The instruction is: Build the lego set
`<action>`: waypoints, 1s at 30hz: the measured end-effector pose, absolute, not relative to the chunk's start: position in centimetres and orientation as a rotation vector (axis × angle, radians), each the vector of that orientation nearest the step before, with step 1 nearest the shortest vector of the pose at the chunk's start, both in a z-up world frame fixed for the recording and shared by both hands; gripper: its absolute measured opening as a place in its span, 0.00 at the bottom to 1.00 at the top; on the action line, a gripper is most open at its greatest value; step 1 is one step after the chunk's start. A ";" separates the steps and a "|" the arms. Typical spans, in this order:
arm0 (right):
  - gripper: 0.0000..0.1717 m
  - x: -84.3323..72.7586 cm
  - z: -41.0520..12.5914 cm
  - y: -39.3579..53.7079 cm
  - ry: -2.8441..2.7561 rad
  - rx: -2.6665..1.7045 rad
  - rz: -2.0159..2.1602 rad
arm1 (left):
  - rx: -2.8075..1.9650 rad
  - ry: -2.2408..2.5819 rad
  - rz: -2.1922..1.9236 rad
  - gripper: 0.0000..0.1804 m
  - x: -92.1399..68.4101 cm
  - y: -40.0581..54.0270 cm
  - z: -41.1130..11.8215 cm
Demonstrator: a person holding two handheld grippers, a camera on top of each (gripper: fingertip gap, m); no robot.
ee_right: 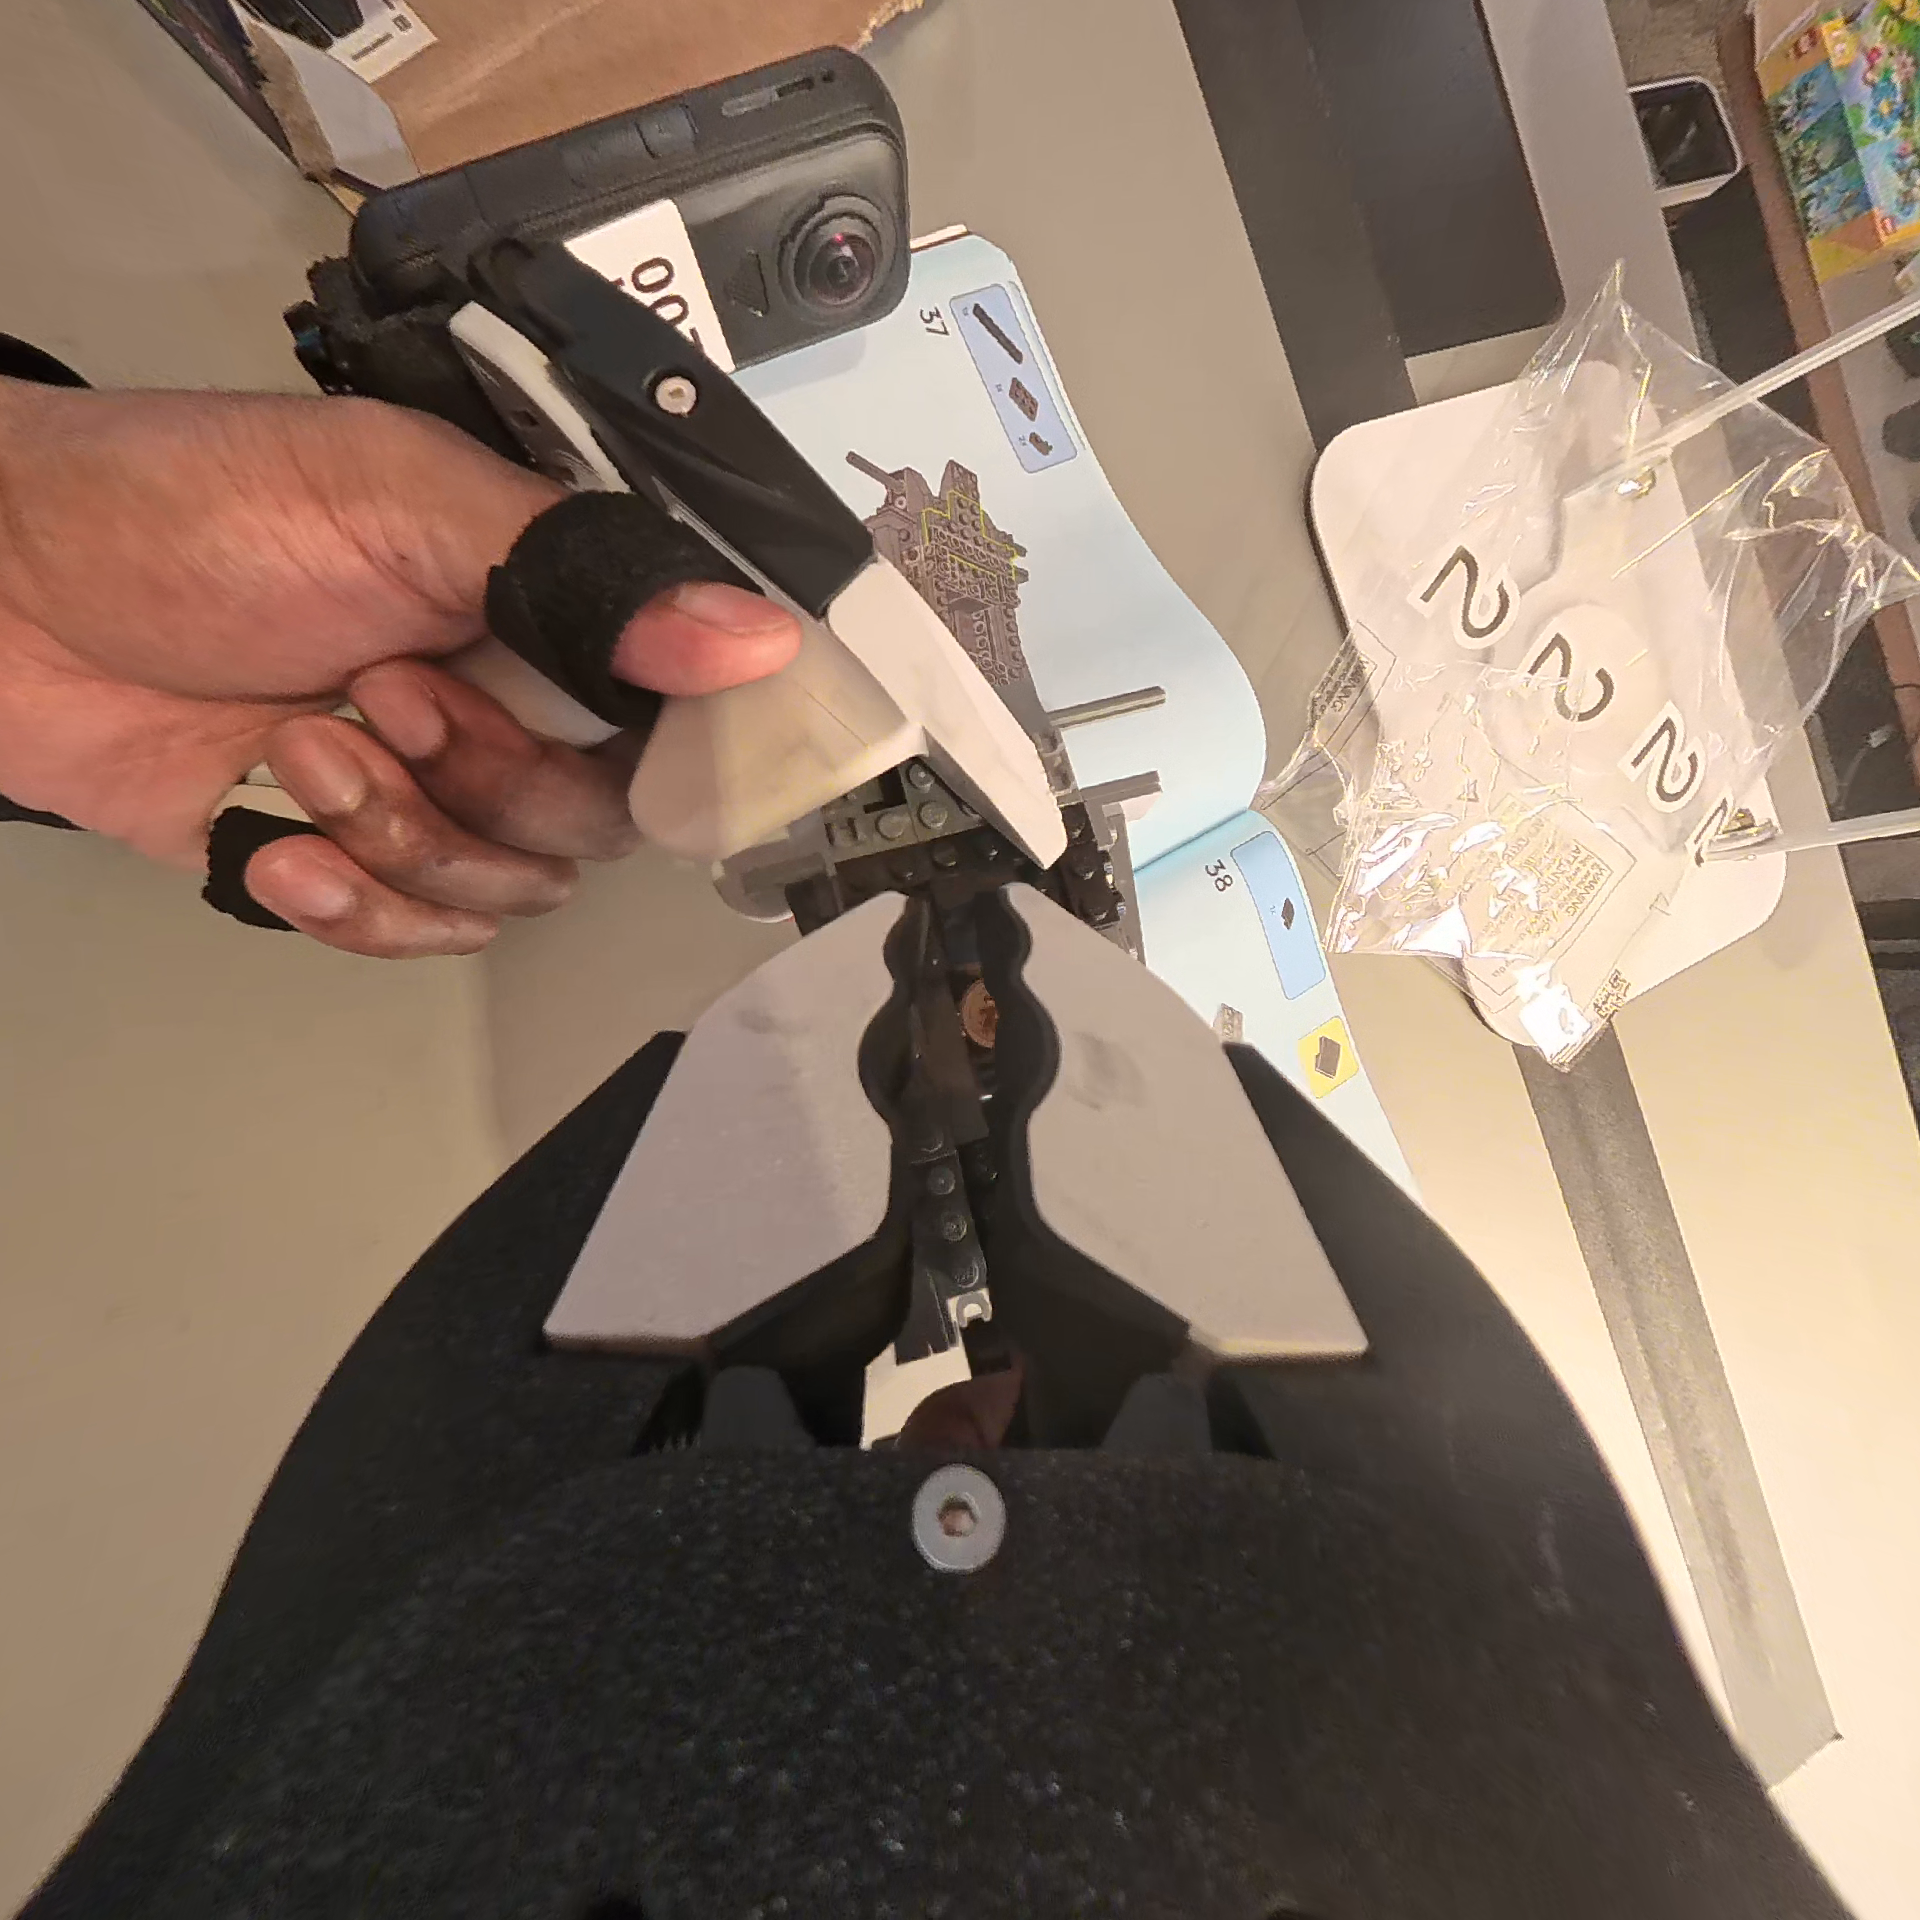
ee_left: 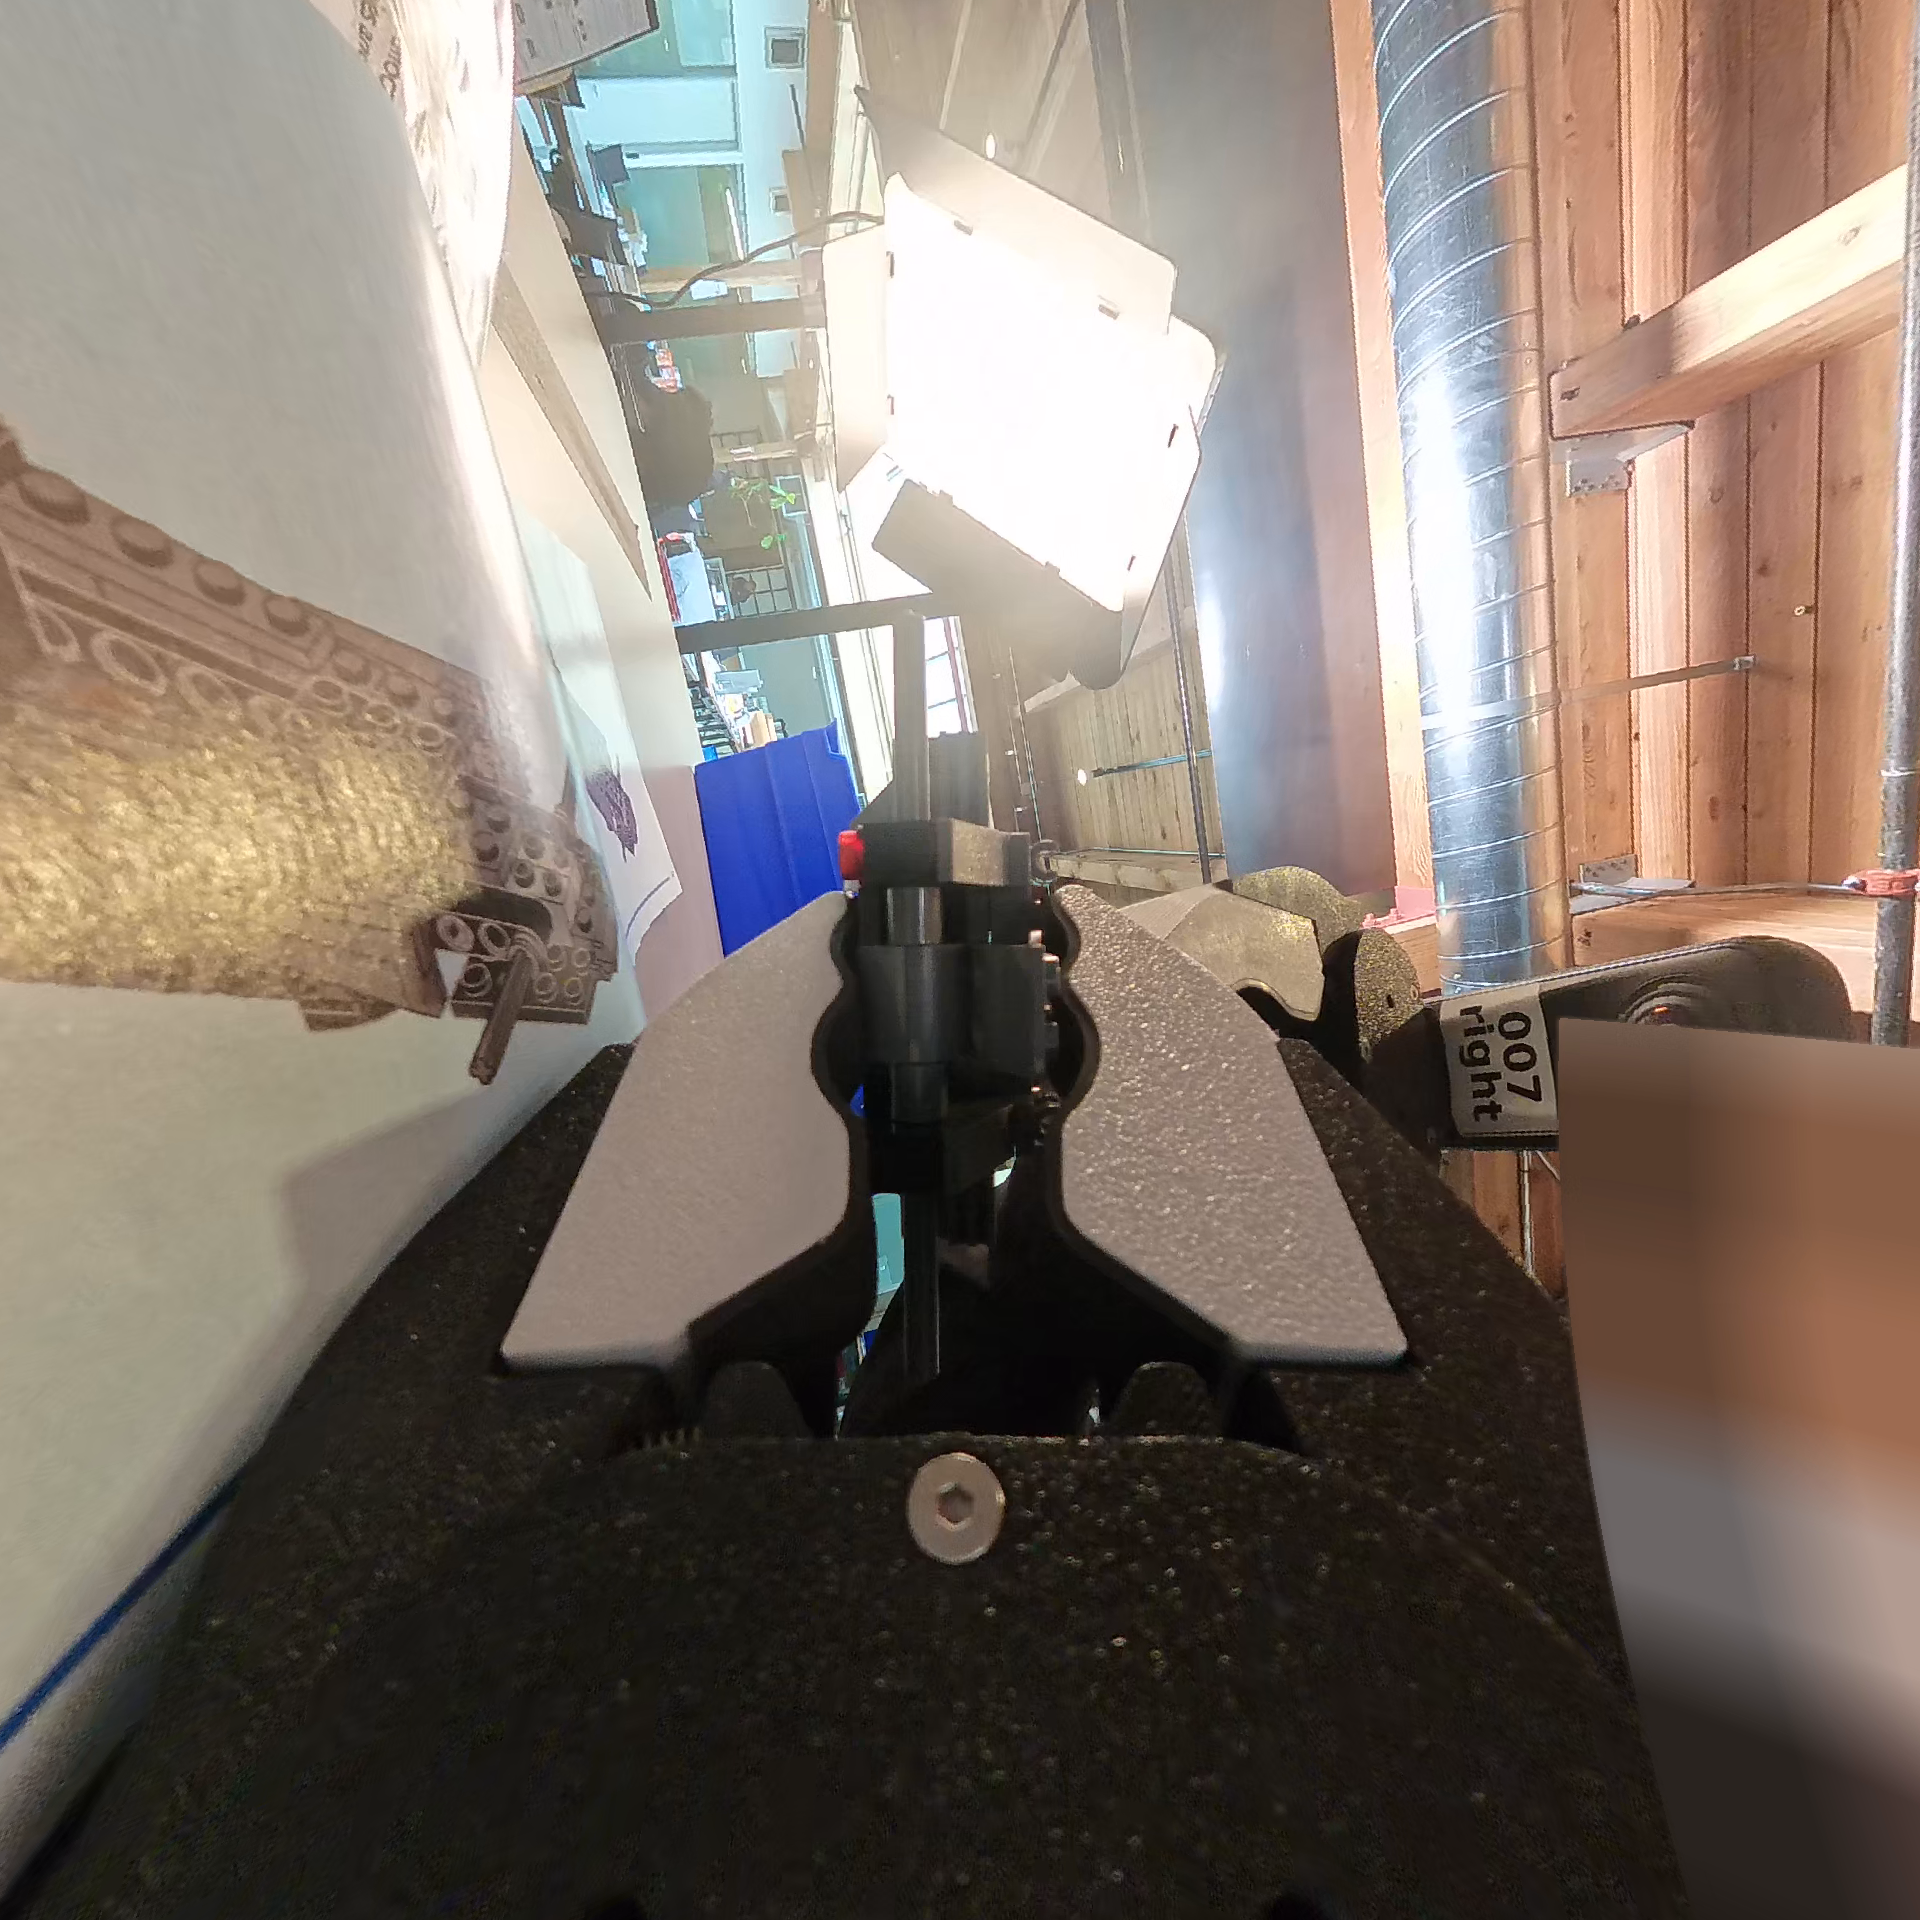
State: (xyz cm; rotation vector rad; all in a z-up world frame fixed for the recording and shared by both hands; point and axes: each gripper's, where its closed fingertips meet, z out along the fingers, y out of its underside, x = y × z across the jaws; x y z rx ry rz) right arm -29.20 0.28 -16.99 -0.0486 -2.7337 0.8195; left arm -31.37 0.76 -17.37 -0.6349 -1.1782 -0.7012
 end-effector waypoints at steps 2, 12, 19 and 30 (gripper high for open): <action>0.06 -29.2 -17.0 0.3 -2.737 -0.045 0.823 | -0.635 -1.178 -0.701 0.18 -31.4 0.8 -17.4; 0.10 -29.7 -14.9 0.7 -2.665 -0.055 0.892 | -0.621 -1.163 -0.687 0.18 -31.4 0.5 -17.1; 0.10 -29.6 -13.6 0.9 -2.611 -0.088 0.898 | -0.568 -1.101 -0.628 0.18 -31.6 -0.7 -15.9; 0.12 -28.9 -10.8 0.0 -2.566 -0.312 1.112 | -0.420 -0.983 -0.514 0.17 -31.4 -2.4 -13.4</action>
